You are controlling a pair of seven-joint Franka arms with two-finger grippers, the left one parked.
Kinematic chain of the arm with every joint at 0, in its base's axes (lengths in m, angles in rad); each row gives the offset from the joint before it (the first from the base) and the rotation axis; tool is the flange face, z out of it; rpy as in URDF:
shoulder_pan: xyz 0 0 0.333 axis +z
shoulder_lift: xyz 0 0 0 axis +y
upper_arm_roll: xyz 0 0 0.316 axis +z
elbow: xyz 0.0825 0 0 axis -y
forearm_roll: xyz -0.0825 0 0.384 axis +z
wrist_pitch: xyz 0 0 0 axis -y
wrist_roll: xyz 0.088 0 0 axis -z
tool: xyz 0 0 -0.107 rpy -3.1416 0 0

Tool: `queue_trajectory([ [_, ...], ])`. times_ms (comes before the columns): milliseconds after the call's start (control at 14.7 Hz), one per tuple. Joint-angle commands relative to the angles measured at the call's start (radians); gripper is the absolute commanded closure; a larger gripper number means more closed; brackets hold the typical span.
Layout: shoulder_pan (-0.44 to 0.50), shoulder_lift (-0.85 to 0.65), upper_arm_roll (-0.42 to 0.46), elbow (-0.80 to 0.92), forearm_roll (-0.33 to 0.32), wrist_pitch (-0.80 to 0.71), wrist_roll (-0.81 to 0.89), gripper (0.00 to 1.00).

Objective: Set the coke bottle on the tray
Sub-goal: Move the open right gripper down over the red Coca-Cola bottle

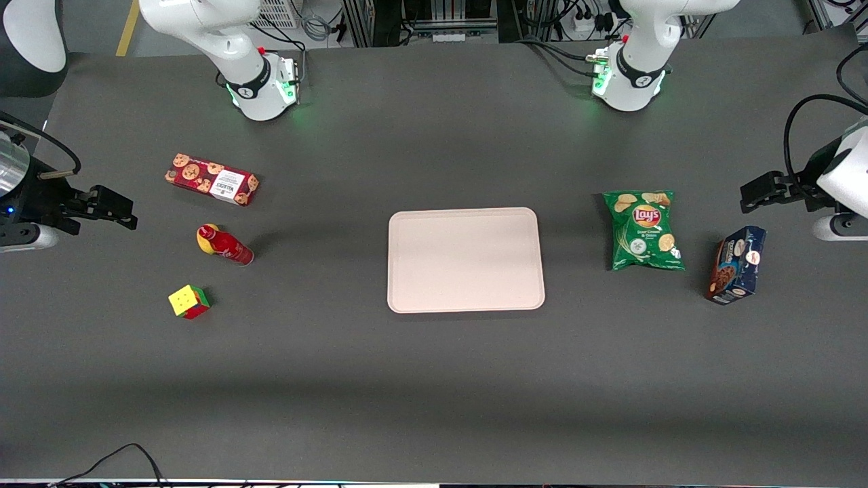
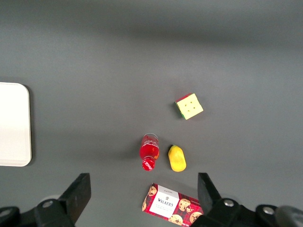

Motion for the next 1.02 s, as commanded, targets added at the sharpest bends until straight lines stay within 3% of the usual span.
queue_trajectory([
  [0, 0.001, 0.016, -0.002, 0.03, 0.02, -0.021, 0.022, 0.0],
  [273, 0.001, 0.019, -0.003, 0.019, 0.052, -0.024, 0.019, 0.0],
  [614, 0.003, -0.045, -0.003, -0.152, 0.052, 0.009, 0.018, 0.0],
  [955, 0.004, -0.208, -0.002, -0.536, 0.046, 0.282, 0.015, 0.0],
])
